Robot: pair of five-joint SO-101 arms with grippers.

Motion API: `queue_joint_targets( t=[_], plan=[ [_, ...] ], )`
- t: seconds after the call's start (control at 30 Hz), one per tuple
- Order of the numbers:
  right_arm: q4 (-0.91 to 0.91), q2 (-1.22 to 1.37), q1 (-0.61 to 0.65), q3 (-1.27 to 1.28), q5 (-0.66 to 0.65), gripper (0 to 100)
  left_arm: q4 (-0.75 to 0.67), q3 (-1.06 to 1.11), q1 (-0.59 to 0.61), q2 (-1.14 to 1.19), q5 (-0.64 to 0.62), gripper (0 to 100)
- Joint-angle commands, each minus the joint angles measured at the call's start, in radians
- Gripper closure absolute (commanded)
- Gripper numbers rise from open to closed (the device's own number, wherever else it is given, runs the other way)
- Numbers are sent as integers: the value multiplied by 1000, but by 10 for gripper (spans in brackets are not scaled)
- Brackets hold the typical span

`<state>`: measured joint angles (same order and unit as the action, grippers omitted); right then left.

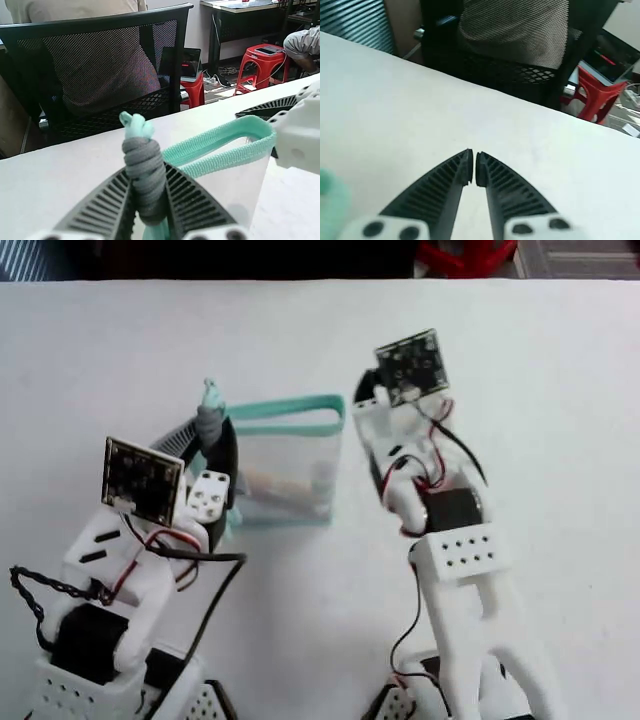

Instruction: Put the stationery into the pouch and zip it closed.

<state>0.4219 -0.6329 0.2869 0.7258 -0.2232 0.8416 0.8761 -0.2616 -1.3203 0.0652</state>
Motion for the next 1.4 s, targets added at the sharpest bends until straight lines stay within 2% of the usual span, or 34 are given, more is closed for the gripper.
queue_joint_targets(
  t=[0.0, 0.13, 0.23, 0.37, 0.53, 0.67, 0.87, 1.07, 1.23, 1.37],
  plan=[
    [-25, -21, 76, -3, 23, 981, -3, -6, -87, -5, 8, 977],
    [-33, -65, 150, 69, 28, 981, -23, -6, -228, -4, 6, 977],
    [-45, -90, 157, 86, 28, 981, -60, -6, -298, 8, 5, 978],
    [-62, -91, 160, 104, 31, 981, -133, -12, -318, 136, -68, 978],
    [-64, -91, 156, 114, 34, 981, -284, -15, -328, 311, -78, 978],
    [-64, -99, 139, 114, 35, 981, -305, -17, -349, 323, -78, 977],
    [-99, -91, 163, 115, 35, 981, -189, -80, -360, 325, -78, 977],
    [-107, -91, 176, 115, 35, 981, 18, -144, -481, 325, -40, 977],
    [-105, -90, 173, 115, 35, 981, 106, -201, -535, 323, -20, 977],
    [-97, -90, 173, 115, 35, 981, 117, -210, -535, 323, -17, 977]
  ],
)
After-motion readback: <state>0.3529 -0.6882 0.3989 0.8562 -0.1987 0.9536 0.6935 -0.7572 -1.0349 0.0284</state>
